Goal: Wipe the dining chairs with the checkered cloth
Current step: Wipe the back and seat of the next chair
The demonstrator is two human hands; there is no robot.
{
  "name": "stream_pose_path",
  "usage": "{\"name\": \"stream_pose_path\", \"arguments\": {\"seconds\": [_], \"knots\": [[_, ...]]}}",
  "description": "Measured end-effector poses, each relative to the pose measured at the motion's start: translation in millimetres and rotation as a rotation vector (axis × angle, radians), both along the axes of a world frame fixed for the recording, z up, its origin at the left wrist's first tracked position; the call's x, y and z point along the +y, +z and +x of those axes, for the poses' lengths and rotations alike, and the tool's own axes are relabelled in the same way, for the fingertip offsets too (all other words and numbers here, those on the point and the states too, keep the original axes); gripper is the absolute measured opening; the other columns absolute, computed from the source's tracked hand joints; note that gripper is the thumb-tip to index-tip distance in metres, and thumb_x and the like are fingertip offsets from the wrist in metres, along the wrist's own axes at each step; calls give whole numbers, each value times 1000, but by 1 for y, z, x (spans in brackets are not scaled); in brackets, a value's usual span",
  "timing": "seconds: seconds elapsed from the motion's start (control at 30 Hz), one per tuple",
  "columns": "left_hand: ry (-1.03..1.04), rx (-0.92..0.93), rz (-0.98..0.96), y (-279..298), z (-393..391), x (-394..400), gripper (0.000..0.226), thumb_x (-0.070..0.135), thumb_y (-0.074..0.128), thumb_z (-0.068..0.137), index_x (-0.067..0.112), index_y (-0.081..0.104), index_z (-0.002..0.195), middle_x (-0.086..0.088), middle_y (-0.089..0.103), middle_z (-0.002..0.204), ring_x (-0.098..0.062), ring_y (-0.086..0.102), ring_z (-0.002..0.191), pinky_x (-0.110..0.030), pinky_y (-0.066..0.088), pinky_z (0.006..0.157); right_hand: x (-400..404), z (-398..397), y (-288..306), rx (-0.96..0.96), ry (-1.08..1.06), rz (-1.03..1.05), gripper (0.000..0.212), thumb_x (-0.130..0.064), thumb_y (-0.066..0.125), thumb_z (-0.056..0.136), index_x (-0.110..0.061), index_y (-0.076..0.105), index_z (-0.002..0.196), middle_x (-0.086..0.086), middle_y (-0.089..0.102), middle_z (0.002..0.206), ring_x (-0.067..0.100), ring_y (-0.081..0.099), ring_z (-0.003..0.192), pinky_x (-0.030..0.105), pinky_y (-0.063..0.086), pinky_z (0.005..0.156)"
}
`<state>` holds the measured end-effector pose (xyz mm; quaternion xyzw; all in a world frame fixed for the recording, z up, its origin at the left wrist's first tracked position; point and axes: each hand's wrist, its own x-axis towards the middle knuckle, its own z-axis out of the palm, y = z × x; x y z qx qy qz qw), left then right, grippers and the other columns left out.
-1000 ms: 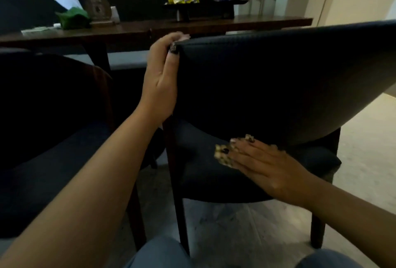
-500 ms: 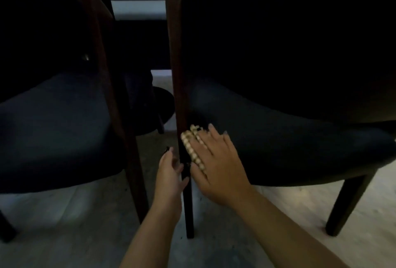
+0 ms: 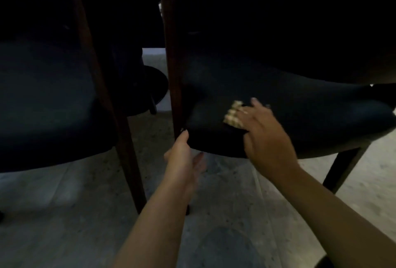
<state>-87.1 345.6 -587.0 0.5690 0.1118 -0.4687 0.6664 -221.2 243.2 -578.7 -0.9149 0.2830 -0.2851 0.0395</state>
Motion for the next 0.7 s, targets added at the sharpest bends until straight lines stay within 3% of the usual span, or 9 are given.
{"name": "stream_pose_path", "arguments": {"seconds": [0.07,0.13,0.2,0.27,0.3,0.4,0.5,0.6,0.7], "knots": [[-20,128,-110,1,-7,0,55,46,54,94,22,39,141,-10,58,119,-28,63,100,-46,45,99,-3,-6,1,-94,-170,71,38,2,45,86,5,60,120,21,57,126,35,40,133,46,28,114],[-35,152,-162,1,-9,-1,58,52,53,91,20,46,139,-11,63,114,-29,63,104,-49,42,103,8,17,4,-167,-216,155,38,6,51,84,3,60,121,20,57,127,36,40,133,48,28,114],[-43,148,-202,0,-10,0,54,57,54,89,19,59,127,-12,71,104,-29,69,96,-46,54,86,24,50,7,-138,-92,178,44,4,49,82,0,58,125,19,55,131,36,38,135,52,26,114],[-84,162,-217,-1,-11,3,57,63,54,85,16,66,116,-11,75,98,-26,73,88,-39,59,67,39,75,7,-30,56,120,45,-5,43,87,0,54,130,19,52,136,35,34,137,47,18,118],[-102,160,-207,-3,-10,4,60,65,56,83,15,67,114,-10,75,99,-25,73,88,-37,58,65,41,80,7,13,99,101,45,-9,40,89,1,52,131,19,50,137,34,33,138,44,15,117],[-76,173,-231,-5,-9,3,62,58,69,74,10,66,114,-13,74,98,-27,73,87,-45,59,76,29,57,8,74,147,80,49,-10,34,85,4,55,127,21,53,133,37,38,135,48,25,115],[-66,133,-213,-6,-10,-7,60,53,73,70,16,63,116,-11,72,109,-29,68,102,-53,47,99,0,4,4,73,60,40,42,3,45,82,6,59,121,23,56,128,39,43,131,53,31,111],[-62,100,-164,-8,-12,-14,44,50,70,78,23,62,112,-4,68,110,-22,63,103,-48,41,104,-24,-43,3,31,-132,71,41,5,51,82,2,59,122,19,55,130,32,40,134,42,24,114],[-57,75,-169,-10,-18,-18,47,48,72,78,26,60,118,0,70,106,-20,65,101,-42,44,100,-21,-23,4,-102,-292,140,41,4,52,84,-2,59,124,16,55,132,28,38,135,32,18,116]]}}
